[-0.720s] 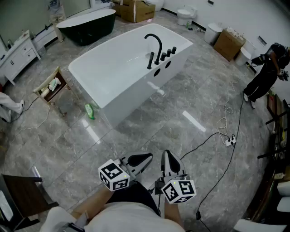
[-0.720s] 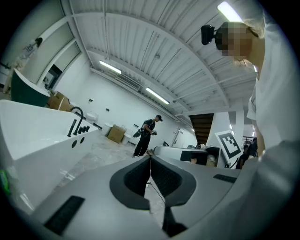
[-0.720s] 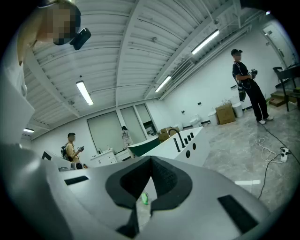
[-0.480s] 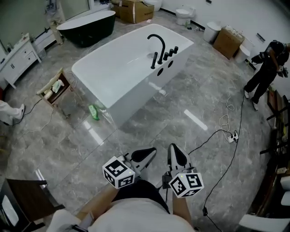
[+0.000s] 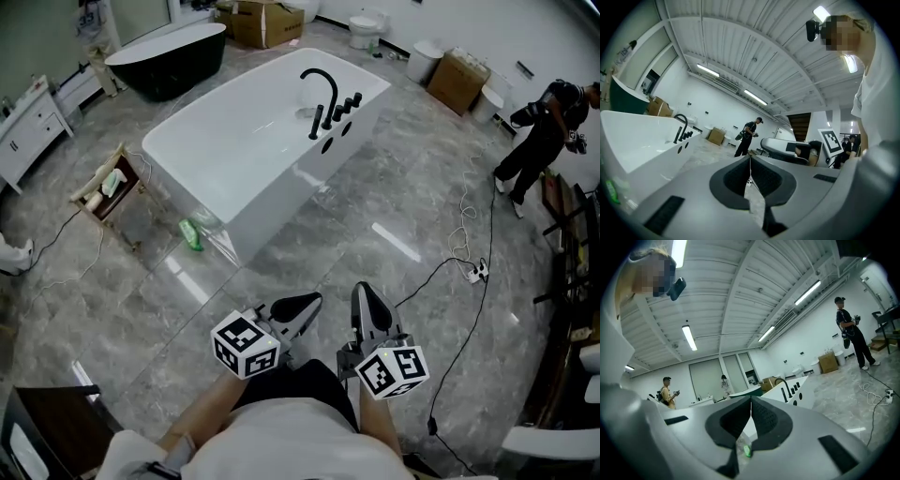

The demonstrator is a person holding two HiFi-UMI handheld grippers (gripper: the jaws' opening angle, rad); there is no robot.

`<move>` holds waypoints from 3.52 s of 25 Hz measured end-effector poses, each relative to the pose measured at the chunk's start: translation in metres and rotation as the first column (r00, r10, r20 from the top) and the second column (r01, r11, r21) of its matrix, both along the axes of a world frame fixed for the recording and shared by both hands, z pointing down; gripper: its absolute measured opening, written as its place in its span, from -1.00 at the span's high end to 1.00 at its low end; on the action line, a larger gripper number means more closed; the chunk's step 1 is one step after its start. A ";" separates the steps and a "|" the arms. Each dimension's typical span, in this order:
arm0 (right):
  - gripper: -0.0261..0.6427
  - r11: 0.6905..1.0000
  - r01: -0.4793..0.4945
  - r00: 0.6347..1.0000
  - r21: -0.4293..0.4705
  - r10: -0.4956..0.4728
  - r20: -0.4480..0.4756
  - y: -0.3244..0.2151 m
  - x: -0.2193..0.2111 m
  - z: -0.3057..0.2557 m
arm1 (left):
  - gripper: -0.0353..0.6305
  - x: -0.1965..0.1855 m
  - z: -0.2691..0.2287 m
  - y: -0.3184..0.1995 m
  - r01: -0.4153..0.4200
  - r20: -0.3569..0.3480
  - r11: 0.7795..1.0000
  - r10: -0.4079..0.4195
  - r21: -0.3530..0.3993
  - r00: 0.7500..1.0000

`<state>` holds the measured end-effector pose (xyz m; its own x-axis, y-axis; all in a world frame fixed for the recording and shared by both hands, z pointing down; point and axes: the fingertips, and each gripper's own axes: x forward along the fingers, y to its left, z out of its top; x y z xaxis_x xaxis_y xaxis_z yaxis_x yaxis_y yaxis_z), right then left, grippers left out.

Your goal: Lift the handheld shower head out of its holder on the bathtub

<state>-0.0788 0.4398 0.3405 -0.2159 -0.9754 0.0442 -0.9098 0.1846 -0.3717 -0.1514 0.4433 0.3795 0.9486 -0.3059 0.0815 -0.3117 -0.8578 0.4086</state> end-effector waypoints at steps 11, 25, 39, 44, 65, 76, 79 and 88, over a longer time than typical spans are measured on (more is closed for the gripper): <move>0.87 0.999 -0.044 0.998 0.009 0.044 0.051 0.008 -0.007 0.003 | 0.86 -0.014 0.015 0.011 -0.034 0.006 0.999 0.035 -0.038 0.999; 0.87 0.999 -0.025 1.000 0.021 0.025 0.007 -0.023 -0.017 -0.004 | 0.86 -0.037 0.013 -0.024 0.057 0.014 0.997 -0.057 -0.044 0.998; 0.87 1.000 -0.021 1.000 0.018 0.021 -0.009 -0.084 0.024 0.002 | 0.86 0.005 0.020 -0.083 0.079 0.003 0.996 -0.079 -0.050 0.997; 0.87 1.000 -0.012 1.000 0.017 0.013 -0.005 -0.120 0.047 0.001 | 0.86 0.029 0.021 -0.121 0.089 0.010 0.995 -0.088 -0.054 0.996; 0.87 0.998 0.070 0.997 0.005 -0.070 0.017 -0.253 0.117 0.004 | 0.86 0.111 0.017 -0.250 0.130 0.019 0.991 -0.129 -0.044 0.991; 0.87 0.993 0.122 0.992 -0.002 -0.122 0.029 -0.298 0.148 0.013 | 0.86 0.144 0.027 -0.289 0.172 0.032 0.984 -0.170 -0.049 0.985; 0.87 0.992 0.123 0.992 -0.011 -0.123 0.017 -0.306 0.151 0.014 | 0.86 0.149 0.027 -0.296 0.185 0.032 0.982 -0.184 -0.042 0.982; 0.87 0.994 0.098 0.995 -0.040 -0.097 0.015 -0.318 0.166 0.023 | 0.86 0.167 0.036 -0.314 0.204 0.062 0.976 -0.200 -0.070 0.978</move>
<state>0.0873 0.1222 0.3639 -0.3108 -0.9471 0.0796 -0.8832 0.2569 -0.3924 0.0155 0.1292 0.4151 0.8612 -0.4819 0.1614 -0.4990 -0.7418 0.4480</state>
